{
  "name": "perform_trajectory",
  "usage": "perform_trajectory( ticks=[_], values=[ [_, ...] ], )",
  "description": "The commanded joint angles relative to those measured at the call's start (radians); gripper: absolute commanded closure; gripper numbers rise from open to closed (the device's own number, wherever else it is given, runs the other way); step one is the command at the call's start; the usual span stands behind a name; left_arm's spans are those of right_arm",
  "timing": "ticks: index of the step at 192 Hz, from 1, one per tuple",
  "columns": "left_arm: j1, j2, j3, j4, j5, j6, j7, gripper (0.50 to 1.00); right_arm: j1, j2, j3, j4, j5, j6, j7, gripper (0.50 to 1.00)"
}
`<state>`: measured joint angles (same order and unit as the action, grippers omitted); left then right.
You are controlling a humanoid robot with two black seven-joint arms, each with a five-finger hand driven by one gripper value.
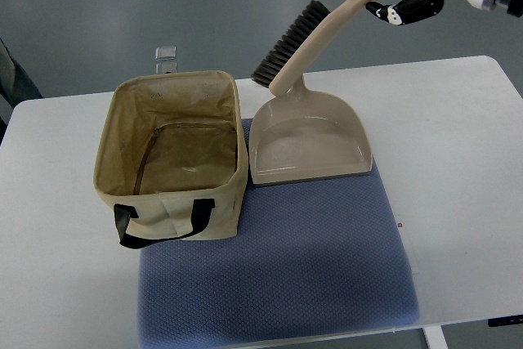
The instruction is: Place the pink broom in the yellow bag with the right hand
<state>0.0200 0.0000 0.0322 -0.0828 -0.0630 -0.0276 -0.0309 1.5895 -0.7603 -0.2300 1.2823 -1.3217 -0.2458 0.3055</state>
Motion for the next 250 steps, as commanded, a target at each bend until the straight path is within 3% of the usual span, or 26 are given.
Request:
perform_trajectory(
  ticks=[1,32,66,67,68,69,70,71,72,73,90,97,164,202,217,250],
  values=[
    [0.0,0.0,0.0,0.0,0.0,0.0,0.0,0.5,0.015,0.121,0.0,-0.017,-0.002,0.002,-0.016,1.0],
    [0.0,0.0,0.0,0.0,0.0,0.0,0.0,0.5,0.009,0.272,-0.003,-0.064,-0.004,0.002,-0.029,1.0],
    [0.0,0.0,0.0,0.0,0.0,0.0,0.0,0.5,-0.01,0.346,0.0,-0.098,-0.001,-0.004,-0.028,1.0],
    [0.0,0.0,0.0,0.0,0.0,0.0,0.0,0.5,-0.011,0.348,0.0,-0.098,0.001,-0.006,-0.028,0.961],
    [0.0,0.0,0.0,0.0,0.0,0.0,0.0,0.5,-0.011,0.348,0.0,-0.098,0.001,-0.006,-0.028,0.961],
    [0.0,0.0,0.0,0.0,0.0,0.0,0.0,0.5,-0.014,0.348,0.0,-0.098,0.001,-0.009,-0.026,0.898],
    [0.0,0.0,0.0,0.0,0.0,0.0,0.0,0.5,-0.014,0.348,0.0,-0.098,0.001,-0.009,-0.026,0.897],
    [0.0,0.0,0.0,0.0,0.0,0.0,0.0,0.5,-0.016,0.348,0.0,-0.098,0.002,-0.01,-0.025,0.843],
    [0.0,0.0,0.0,0.0,0.0,0.0,0.0,0.5,-0.016,0.348,0.0,-0.098,0.002,-0.01,-0.025,0.842],
    [0.0,0.0,0.0,0.0,0.0,0.0,0.0,0.5,-0.019,0.349,0.0,-0.098,0.004,-0.012,-0.023,0.802],
    [0.0,0.0,0.0,0.0,0.0,0.0,0.0,0.5,-0.039,0.345,0.0,-0.095,0.01,-0.013,-0.014,0.707],
    [0.0,0.0,0.0,0.0,0.0,0.0,0.0,0.5,-0.04,0.34,0.001,-0.093,0.012,-0.013,-0.014,0.693],
    [0.0,0.0,0.0,0.0,0.0,0.0,0.0,0.5,-0.172,0.202,0.159,-0.081,0.104,-0.01,-0.017,0.681],
    [0.0,0.0,0.0,0.0,0.0,0.0,0.0,0.5,-0.454,0.134,0.494,-0.077,0.16,0.016,-0.031,0.675],
    [0.0,0.0,0.0,0.0,0.0,0.0,0.0,0.5,-0.586,0.124,0.656,-0.075,0.16,0.069,-0.037,0.675],
    [0.0,0.0,0.0,0.0,0.0,0.0,0.0,0.5,-0.853,0.185,1.047,-0.075,0.159,0.174,-0.121,0.675]
  ],
)
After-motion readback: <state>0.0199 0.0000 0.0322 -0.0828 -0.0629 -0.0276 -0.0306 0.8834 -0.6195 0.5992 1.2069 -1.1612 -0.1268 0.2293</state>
